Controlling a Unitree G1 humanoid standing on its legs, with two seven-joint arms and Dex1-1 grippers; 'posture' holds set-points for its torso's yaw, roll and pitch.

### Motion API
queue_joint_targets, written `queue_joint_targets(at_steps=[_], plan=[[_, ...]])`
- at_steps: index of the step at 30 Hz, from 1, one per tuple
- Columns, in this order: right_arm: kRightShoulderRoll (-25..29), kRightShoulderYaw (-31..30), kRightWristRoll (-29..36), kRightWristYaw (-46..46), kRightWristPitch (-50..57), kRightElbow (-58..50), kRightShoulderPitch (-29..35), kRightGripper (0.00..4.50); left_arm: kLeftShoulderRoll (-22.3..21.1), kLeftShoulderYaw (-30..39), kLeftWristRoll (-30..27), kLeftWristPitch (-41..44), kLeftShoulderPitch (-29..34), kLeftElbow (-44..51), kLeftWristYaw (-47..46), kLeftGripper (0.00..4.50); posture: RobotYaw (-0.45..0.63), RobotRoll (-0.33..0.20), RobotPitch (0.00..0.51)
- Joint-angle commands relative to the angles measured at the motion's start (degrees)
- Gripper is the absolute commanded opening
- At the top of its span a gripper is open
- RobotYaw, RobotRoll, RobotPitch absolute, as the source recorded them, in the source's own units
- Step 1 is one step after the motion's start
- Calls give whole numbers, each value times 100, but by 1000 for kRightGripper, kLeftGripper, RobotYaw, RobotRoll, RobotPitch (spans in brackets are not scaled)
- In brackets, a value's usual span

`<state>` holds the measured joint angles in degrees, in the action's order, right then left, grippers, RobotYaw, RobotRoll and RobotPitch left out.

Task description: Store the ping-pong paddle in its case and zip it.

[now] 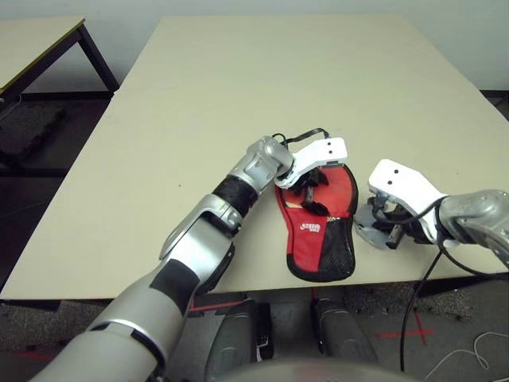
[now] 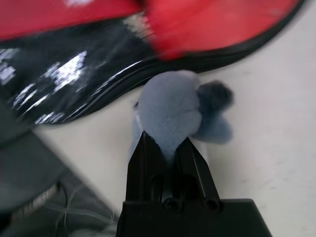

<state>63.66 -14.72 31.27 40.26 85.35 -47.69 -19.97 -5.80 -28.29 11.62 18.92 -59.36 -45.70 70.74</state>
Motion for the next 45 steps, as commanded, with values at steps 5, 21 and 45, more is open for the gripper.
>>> queue_joint_targets(at_steps=[5,21,45], plan=[[841,-159,872,676,50,-1008,863,27,-142,-249,412,353,304,-727,-423,4500,-207,0,176],[-107,1926,1070,712,245,3079,-1890,2351,-442,1237,-966,1044,271,884,-221,4500,-173,0,158],[-3296,2889,-2061,-2882,-8468,9874,-2824,4475,-1163,3973,-1374,-1923,1807,430,-6008,4500,22,0,150]])
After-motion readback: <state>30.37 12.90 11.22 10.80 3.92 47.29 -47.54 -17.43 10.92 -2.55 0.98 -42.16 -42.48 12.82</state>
